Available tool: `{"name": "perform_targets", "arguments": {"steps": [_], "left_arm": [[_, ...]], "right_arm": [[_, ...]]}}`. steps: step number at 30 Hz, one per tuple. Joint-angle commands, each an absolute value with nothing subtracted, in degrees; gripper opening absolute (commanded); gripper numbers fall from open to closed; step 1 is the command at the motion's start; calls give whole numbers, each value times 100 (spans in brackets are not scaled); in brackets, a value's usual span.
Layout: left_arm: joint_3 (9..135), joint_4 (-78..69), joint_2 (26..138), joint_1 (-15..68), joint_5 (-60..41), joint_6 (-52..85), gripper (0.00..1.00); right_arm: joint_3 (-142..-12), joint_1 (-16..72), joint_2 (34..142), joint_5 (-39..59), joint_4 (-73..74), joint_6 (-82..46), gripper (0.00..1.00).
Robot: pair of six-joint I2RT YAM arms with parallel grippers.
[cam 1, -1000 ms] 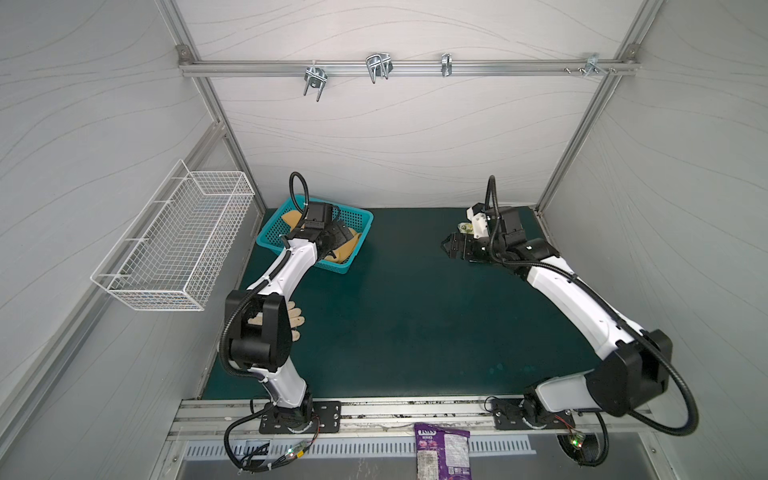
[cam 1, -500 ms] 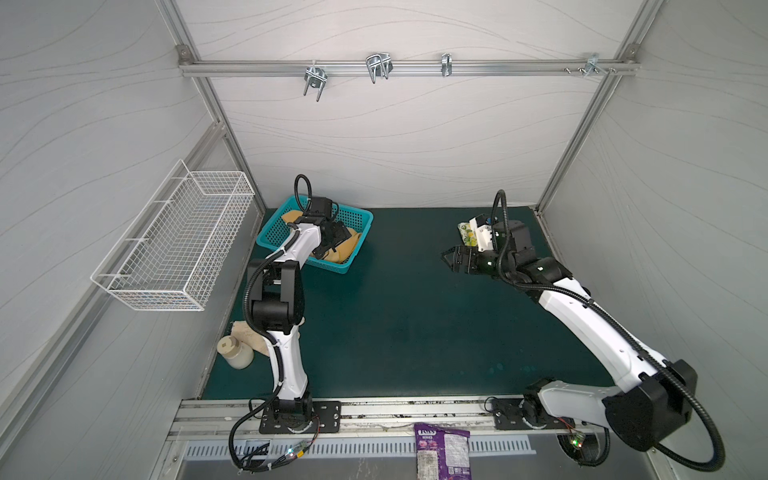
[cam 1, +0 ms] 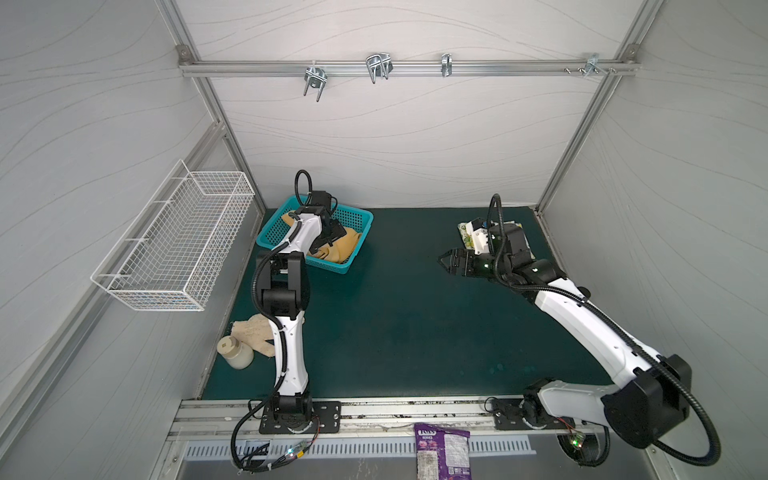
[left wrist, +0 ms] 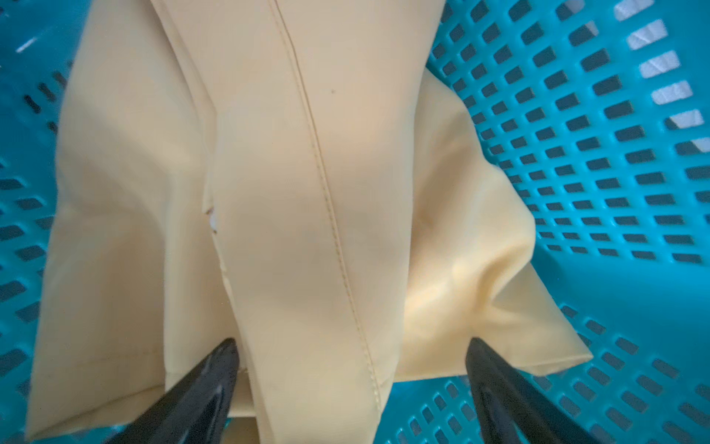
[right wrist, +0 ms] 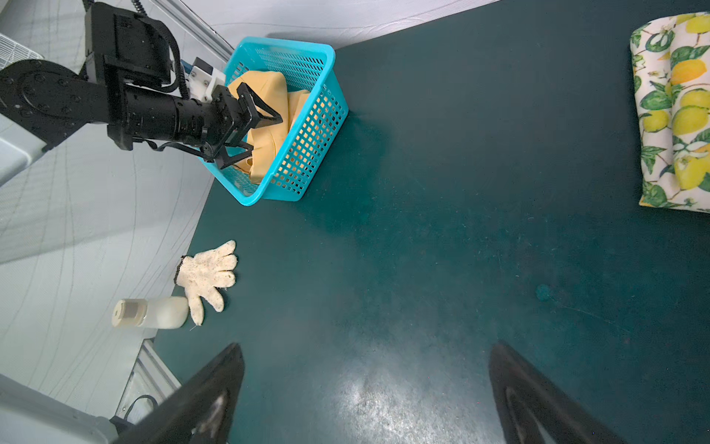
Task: Fold and stack the skirts
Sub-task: 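Reach the left gripper into the teal basket and grasp the yellow skirt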
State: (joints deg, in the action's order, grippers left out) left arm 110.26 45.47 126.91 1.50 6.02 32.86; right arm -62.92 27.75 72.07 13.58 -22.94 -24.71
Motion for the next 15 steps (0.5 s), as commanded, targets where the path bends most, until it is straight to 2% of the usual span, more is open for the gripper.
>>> {"name": "perform_targets", "arguments": {"steps": [1,7,15], "left_arm": [[11761,5331,13065,149,1131,2988,93],[12678,6040,13749,357,1623,2585,95],[12955,6158,14238,680,1914,2277,96]], "right_arm": [[-6354,2837,7325,1490,-2158,-2543,99],[-6339,2887,7425,1547,-2081,-2563,99],[-6337,2907,7478,1582,-2083,-2542,99]]}}
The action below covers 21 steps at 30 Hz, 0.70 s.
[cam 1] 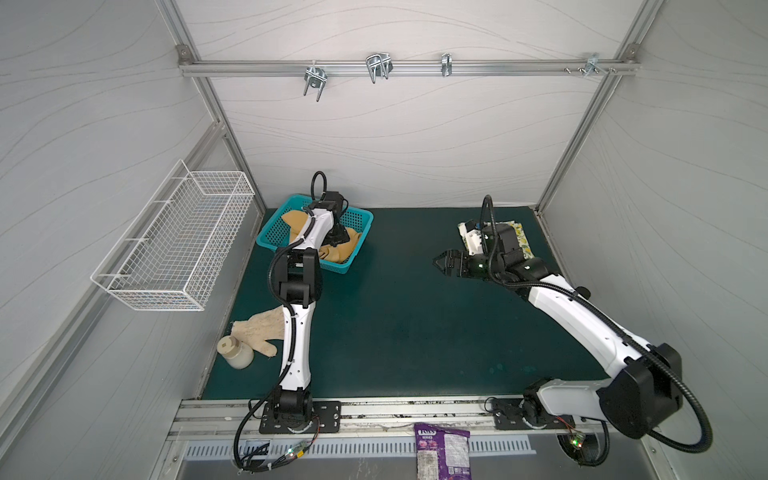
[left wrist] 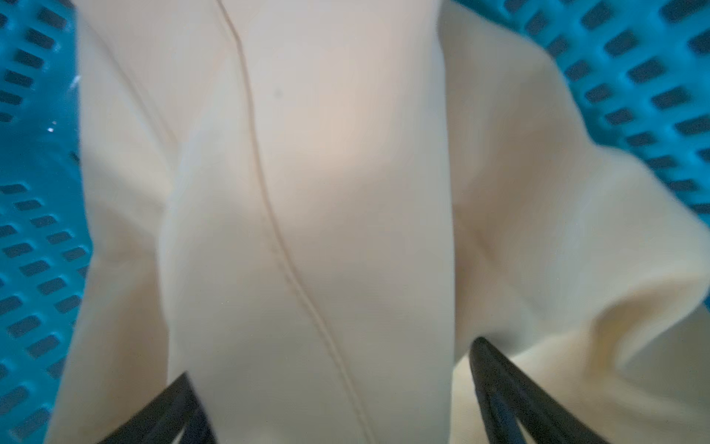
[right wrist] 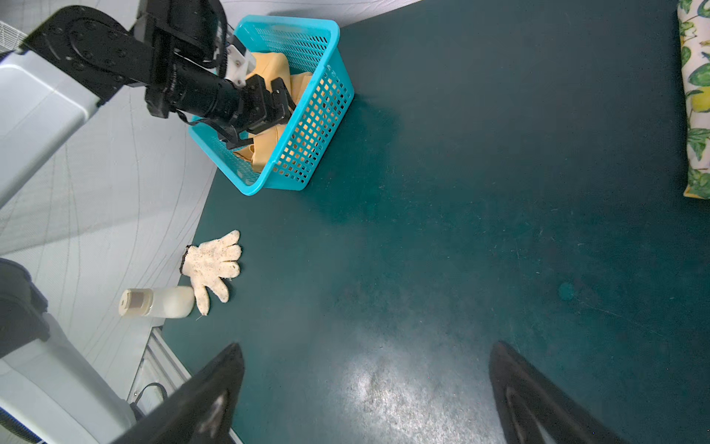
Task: Fold and stack the skirts
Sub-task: 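Reach the left gripper into the teal basket and grasp the yellow skirt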
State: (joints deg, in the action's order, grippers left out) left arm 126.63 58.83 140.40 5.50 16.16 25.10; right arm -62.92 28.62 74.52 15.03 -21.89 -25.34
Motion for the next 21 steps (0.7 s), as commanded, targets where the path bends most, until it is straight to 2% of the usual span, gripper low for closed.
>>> {"name": "perform_targets", "arguments": {"steps": [1,3,5,6,8,11,13,14,16,21], "left_arm": [[13022,6214,14301,715,1986,2239,96],[13107,6283,14368,758,2028,2178,94],[13096,6303,14362,768,1989,2153,84],[13097,6302,14341,769,1978,2146,77],[13067,6284,14256,767,1994,2118,48],[12955,6205,14097,763,1997,2101,24],[12919,6206,14005,740,1959,2093,15],[12898,6218,13949,734,1951,2098,4],[12816,6209,13805,713,1953,2117,0],[12281,5822,13088,677,1810,2179,0]], "right_arm": [[-6346,2904,7472,1578,-2091,-2531,99],[-6346,2904,7478,1582,-2094,-2519,99],[-6337,2901,7476,1599,-2085,-2530,99],[-6328,2907,7478,1607,-2077,-2542,99],[-6311,2905,7476,1630,-2057,-2550,99],[-6311,2911,7479,1659,-2057,-2571,99],[-6303,2916,7472,1660,-2050,-2583,99],[-6304,2926,7460,1655,-2050,-2592,99],[-6302,2931,7433,1656,-2048,-2597,99],[-6318,2962,7392,1652,-2083,-2588,99]]}}
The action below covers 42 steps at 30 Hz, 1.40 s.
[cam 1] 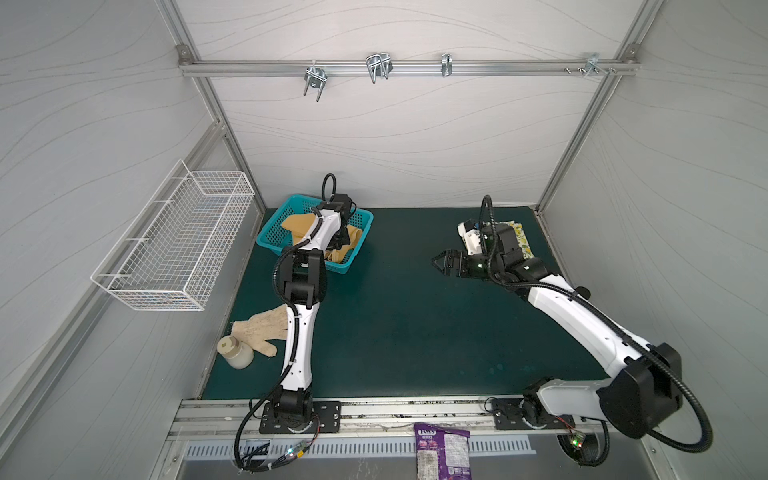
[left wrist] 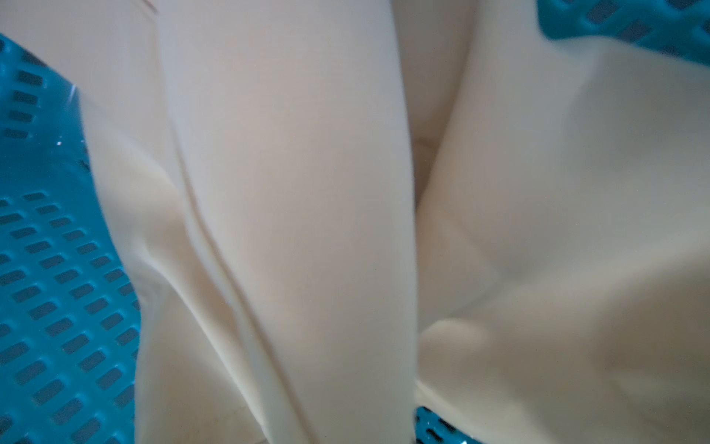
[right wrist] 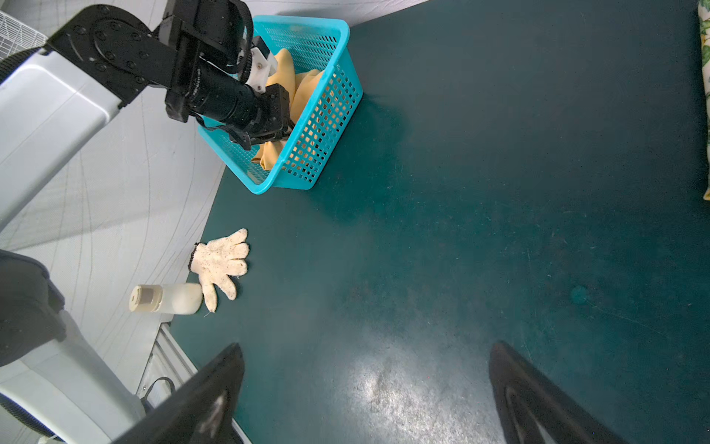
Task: Fold and stack the skirts
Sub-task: 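Lift the yellow skirt from the basket with the left gripper onto the table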
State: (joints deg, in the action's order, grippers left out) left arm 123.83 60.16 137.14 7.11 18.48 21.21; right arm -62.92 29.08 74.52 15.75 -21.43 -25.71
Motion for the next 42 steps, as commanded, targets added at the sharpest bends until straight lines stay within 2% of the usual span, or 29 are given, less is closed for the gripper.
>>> {"name": "perform_targets", "arguments": {"steps": [1,6,24,29,42], "left_arm": [[12176,5741,12895,676,1766,2188,0],[11698,5395,11985,675,1568,2259,0],[10846,5044,9160,1033,-118,2533,0],[10472,5150,8431,1420,-399,2621,0],[8337,4689,6782,2566,-1440,3547,0]], "right_arm": [[-6319,2969,7383,1651,-2090,-2593,99],[-6319,2993,7278,1617,-2100,-2562,99],[-6202,3162,6799,1267,-2145,-2574,99],[-6026,3208,6508,1137,-2092,-2602,99],[-5849,3214,5626,658,-2296,-2525,99]]}}
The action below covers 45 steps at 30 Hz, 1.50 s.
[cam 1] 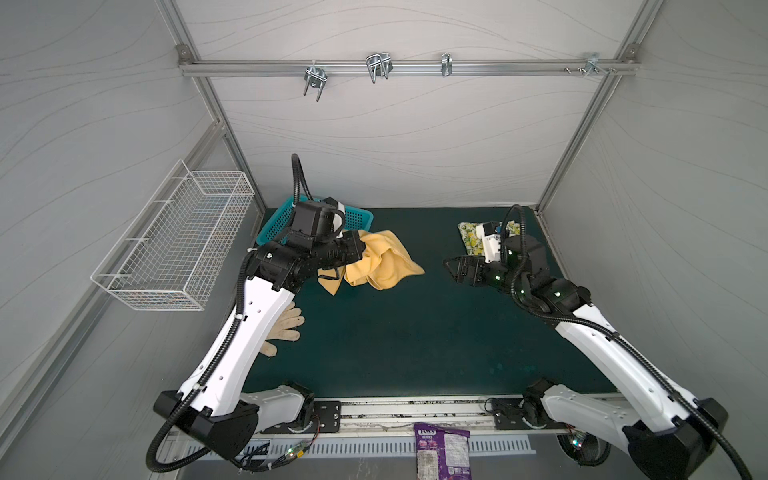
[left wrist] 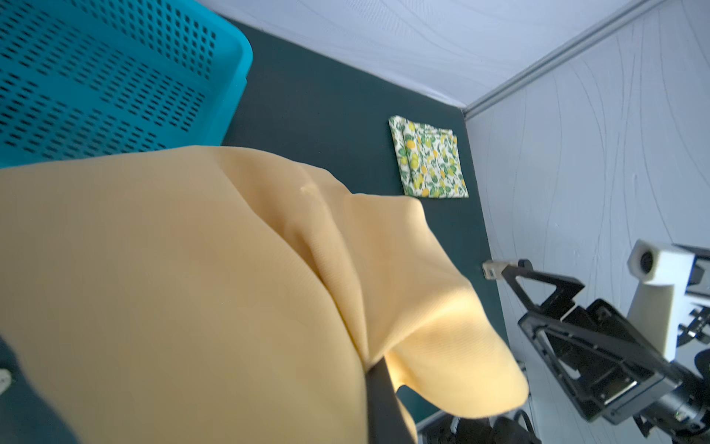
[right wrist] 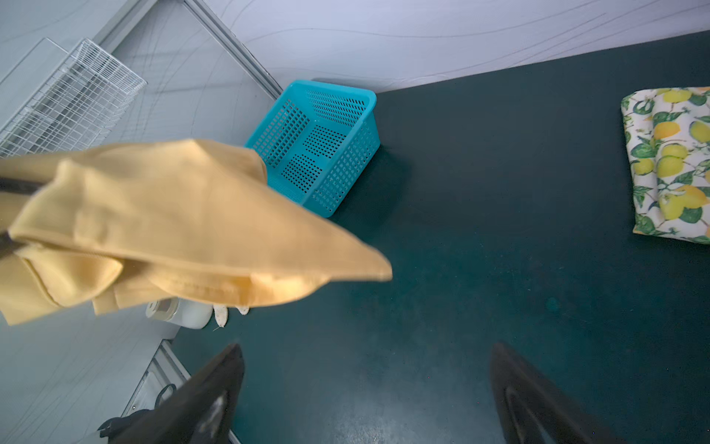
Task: Fold and stack the skirts
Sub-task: 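Lift the yellow skirt from the basket with the left gripper onto the table, then grasp the yellow skirt's edge with the right gripper beside the left gripper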
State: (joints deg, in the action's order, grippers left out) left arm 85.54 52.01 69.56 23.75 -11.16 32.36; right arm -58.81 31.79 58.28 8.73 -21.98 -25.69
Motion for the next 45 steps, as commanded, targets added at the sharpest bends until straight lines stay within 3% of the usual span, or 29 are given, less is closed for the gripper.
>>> {"name": "perform_targets", "arguments": {"steps": [1,7,11,18,25,27,30,34,35,38,45], "left_arm": [[8111,4523,6751,2748,-1506,3640,0],[7115,3672,6808,3718,-1319,4104,0],[6803,3231,7278,3886,-1263,4264,0],[7709,2860,9469,3902,-1546,4002,1],[10853,3588,12243,3894,-2018,3878,43],[11773,3991,12743,3861,-1861,3753,70],[13060,4887,13420,3683,-1837,3683,72],[12615,4788,12959,3518,-1765,3685,74],[12229,4569,12636,3483,-1701,3683,90],[11049,4107,11699,3339,-1556,3715,97],[9052,3578,9989,3041,-1597,3792,99]], "right_arm": [[-5832,3212,5568,604,-2312,-2522,99],[-5670,3210,5295,305,-2387,-2484,99],[-5634,3188,5314,220,-2427,-2388,99],[-5565,2981,5456,275,-2447,-2371,99],[-5564,2631,5392,201,-2638,-2308,99],[-5574,2547,5370,236,-2727,-2279,99],[-5536,2514,5329,247,-2795,-2216,99],[-5363,2505,5312,285,-2763,-2157,99],[-5295,2505,5349,309,-2707,-2153,99],[-5094,2505,5495,406,-2552,-2127,99],[-4794,2514,6075,539,-2111,-2082,99]]}}
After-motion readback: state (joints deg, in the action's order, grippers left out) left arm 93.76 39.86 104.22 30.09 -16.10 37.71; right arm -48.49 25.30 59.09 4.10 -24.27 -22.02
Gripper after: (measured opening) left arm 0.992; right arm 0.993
